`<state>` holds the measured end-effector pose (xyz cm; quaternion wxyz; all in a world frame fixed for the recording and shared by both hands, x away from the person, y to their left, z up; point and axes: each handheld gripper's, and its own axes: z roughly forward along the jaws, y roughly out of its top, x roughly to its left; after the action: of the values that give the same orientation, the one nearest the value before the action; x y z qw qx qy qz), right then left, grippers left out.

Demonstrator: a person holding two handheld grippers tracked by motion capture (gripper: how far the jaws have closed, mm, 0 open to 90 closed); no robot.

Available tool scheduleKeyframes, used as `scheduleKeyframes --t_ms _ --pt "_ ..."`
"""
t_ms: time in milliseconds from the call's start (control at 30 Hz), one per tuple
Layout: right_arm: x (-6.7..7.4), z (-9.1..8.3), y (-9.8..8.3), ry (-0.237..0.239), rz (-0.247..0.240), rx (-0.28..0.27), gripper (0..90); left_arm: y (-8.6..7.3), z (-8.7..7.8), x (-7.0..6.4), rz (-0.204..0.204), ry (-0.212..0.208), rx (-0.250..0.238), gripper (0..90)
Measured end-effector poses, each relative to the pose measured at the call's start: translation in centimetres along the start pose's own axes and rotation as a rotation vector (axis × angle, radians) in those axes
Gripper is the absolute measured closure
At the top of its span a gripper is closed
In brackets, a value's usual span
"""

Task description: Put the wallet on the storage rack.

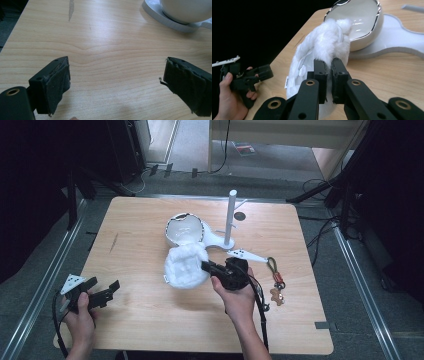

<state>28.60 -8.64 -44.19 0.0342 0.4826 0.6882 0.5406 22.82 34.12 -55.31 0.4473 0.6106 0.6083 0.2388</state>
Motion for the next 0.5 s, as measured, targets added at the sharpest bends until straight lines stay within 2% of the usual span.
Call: scheduleKeyframes --t_ms 500 --pt "-0.7 0.3 2.5 -0.071 0.019 -0.040 85.8 0.0 0.0 0.1 0.001 -0.001 0.000 7.7"
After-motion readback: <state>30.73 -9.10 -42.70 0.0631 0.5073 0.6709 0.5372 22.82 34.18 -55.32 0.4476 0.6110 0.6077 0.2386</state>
